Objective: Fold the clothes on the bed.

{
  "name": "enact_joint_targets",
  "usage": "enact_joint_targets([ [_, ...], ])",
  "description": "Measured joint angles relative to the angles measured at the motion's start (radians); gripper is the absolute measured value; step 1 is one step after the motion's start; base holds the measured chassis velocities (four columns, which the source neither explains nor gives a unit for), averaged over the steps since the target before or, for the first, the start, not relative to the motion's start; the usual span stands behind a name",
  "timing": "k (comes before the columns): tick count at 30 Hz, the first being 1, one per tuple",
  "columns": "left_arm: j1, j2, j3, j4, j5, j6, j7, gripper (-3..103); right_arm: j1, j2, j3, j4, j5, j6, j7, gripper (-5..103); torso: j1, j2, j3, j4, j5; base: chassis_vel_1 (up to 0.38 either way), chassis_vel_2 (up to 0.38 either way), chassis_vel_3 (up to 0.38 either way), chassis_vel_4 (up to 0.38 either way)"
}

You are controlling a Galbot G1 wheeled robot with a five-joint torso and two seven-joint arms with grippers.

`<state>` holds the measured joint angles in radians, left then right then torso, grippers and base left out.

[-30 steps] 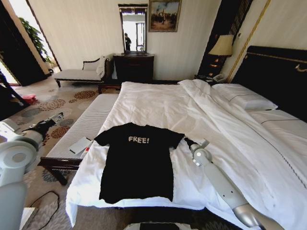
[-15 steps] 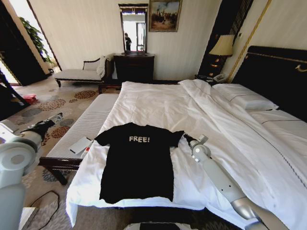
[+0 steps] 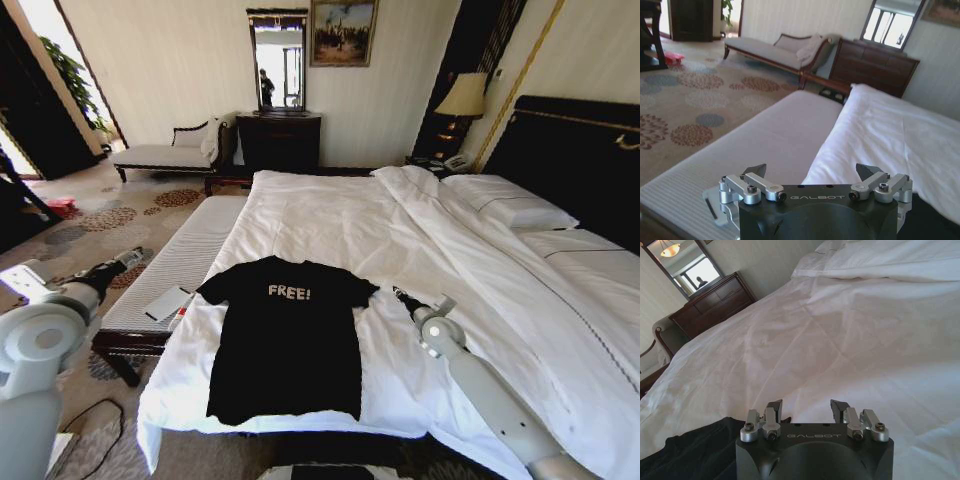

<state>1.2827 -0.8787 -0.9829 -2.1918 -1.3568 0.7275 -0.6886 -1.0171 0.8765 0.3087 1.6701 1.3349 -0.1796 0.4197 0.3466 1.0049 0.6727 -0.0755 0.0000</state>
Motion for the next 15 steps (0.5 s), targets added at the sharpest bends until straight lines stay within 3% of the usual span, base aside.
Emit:
enact_joint_targets([
  [2,0.078,0.011,0.026,-0.008,-0.009,0.007,0.001,100,-0.012,-0.002,0.006,0.01,-0.002,0.0,0.008,65,0.0,0.0,0.0,0.0002,0.0001,0.0,0.0,0.0,0.0],
  [4,0.102,0.014,0.037,-0.011,-0.01,0.007,0.006,100,-0.013,-0.001,0.007,0.01,-0.004,0.0,0.011,65,0.0,0.0,0.0,0.0004,0.0,0.0,0.0,0.0,0.0],
  [6,0.19,0.028,0.081,-0.025,-0.006,0.008,0.037,100,-0.013,0.009,0.007,0.007,-0.012,0.0,0.024,76,0.0,0.0,0.0,0.0005,0.0,0.0,0.0,0.0,0.0],
  [7,0.19,0.028,0.081,-0.025,-0.006,0.008,0.037,100,-0.013,0.009,0.007,0.007,-0.012,0.0,0.024,76,0.0,0.0,0.0,0.0005,0.0,0.0,0.0,0.0,0.0],
  [11,0.304,0.047,0.168,-0.022,0.097,0.01,0.086,100,-0.008,0.031,0.004,0.006,-0.039,0.001,0.033,96,0.0,0.0,0.0,0.0004,0.0002,0.0,0.0,0.0,0.0],
  [15,0.331,0.027,0.226,-0.023,0.122,0.01,0.096,100,-0.005,0.043,0.006,0.008,-0.048,0.001,0.038,100,0.0,0.0,0.0,0.0005,-0.0001,0.0,0.0,0.0,0.0],
])
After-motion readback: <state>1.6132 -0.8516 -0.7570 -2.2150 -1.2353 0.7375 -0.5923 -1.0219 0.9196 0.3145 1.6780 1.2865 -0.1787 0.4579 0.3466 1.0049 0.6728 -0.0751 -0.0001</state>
